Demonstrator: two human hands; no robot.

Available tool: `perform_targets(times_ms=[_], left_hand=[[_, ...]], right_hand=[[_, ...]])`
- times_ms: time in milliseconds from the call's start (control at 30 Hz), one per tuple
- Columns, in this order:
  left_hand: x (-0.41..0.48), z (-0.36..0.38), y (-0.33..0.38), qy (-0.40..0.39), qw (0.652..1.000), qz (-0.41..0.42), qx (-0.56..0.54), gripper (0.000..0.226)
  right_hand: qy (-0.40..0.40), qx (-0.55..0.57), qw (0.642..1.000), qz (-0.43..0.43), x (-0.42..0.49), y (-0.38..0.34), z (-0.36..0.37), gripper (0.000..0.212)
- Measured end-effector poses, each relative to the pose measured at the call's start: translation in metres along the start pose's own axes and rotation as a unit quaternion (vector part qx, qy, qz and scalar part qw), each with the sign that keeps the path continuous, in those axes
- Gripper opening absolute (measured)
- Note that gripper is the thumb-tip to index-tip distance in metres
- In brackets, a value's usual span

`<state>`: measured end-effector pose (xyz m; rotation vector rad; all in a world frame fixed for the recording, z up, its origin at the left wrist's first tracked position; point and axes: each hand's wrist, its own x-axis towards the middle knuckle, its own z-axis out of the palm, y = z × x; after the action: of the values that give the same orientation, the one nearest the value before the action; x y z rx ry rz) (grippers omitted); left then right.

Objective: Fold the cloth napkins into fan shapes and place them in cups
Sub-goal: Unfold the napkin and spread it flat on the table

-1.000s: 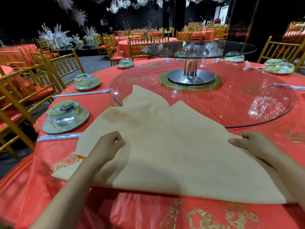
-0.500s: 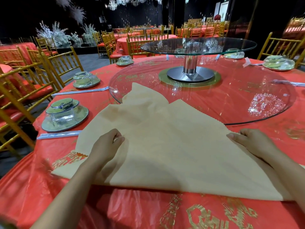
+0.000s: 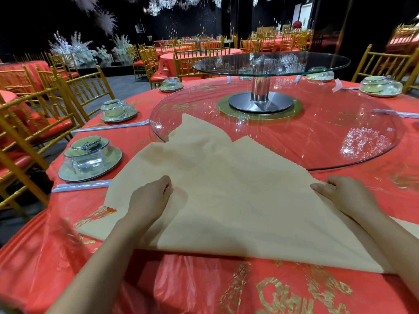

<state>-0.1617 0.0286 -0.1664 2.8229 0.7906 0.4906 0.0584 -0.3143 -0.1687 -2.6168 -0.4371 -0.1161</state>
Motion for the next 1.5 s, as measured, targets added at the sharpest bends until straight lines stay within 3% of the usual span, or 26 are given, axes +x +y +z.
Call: perform_targets(times_ms=[133, 467, 533, 667, 733, 800, 833, 900, 1067, 1167, 1200, 1267, 1333, 1400, 1500], left_hand=[[-0.002, 0.001, 0.008, 0.018, 1.000, 0.007, 0.021, 0.014], [-0.001, 0.003, 0.008, 0.003, 0.998, -0.052, -0.027, 0.017], [0.001, 0.001, 0.011, 0.004, 0.993, -0.088, -0.077, 0.012], [0.026, -0.012, 0.013, 0.062, 0.959, -0.189, -0.201, 0.068], [0.043, -0.018, 0.012, 0.049, 0.940, -0.216, -0.260, 0.074], [0.053, -0.021, 0.015, 0.001, 0.900, -0.234, -0.368, 0.059], [0.055, -0.020, 0.017, -0.017, 0.883, -0.230, -0.409, 0.044], [0.059, -0.014, 0.019, -0.023, 0.884, -0.219, -0.412, 0.011], [0.083, -0.013, 0.021, 0.052, 0.895, -0.181, -0.404, 0.032], [0.099, -0.030, 0.029, 0.087, 0.926, -0.149, -0.336, 0.009], [0.105, -0.034, 0.030, 0.083, 0.931, -0.135, -0.329, 0.018], [0.109, -0.038, 0.031, 0.060, 0.948, -0.120, -0.289, 0.063], [0.098, -0.037, 0.036, 0.079, 0.967, -0.117, -0.210, 0.085], [0.075, -0.032, 0.050, 0.083, 0.986, -0.072, -0.128, 0.083], [0.027, -0.015, 0.080, -0.049, 0.979, 0.050, -0.192, 0.054]], right_hand=[[0.005, -0.013, 1.000, 0.000, -0.002, -0.001, 0.001, 0.045], [0.002, -0.003, 1.000, 0.017, -0.003, -0.002, 0.001, 0.047], [0.007, -0.007, 1.000, 0.018, -0.003, -0.002, 0.002, 0.046], [0.010, -0.017, 1.000, 0.020, -0.002, -0.002, 0.004, 0.046], [0.009, -0.020, 1.000, 0.022, -0.002, -0.002, 0.004, 0.046], [0.012, -0.024, 0.999, 0.020, -0.002, -0.002, 0.005, 0.046], [0.014, -0.026, 0.999, 0.018, -0.002, -0.002, 0.005, 0.046], [0.014, -0.022, 1.000, 0.018, -0.003, -0.003, 0.005, 0.043], [0.013, -0.013, 1.000, 0.023, -0.004, -0.004, 0.005, 0.046], [0.017, -0.013, 1.000, 0.019, -0.005, -0.005, 0.004, 0.045], [0.018, -0.014, 1.000, 0.017, -0.006, -0.005, 0.004, 0.044], [0.020, -0.017, 1.000, 0.016, -0.007, -0.005, 0.003, 0.044], [0.024, -0.017, 0.999, 0.014, -0.008, -0.005, 0.004, 0.045], [0.025, -0.018, 0.999, 0.012, -0.007, -0.005, 0.005, 0.046], [0.025, -0.021, 0.999, 0.011, -0.006, -0.004, 0.006, 0.045]])
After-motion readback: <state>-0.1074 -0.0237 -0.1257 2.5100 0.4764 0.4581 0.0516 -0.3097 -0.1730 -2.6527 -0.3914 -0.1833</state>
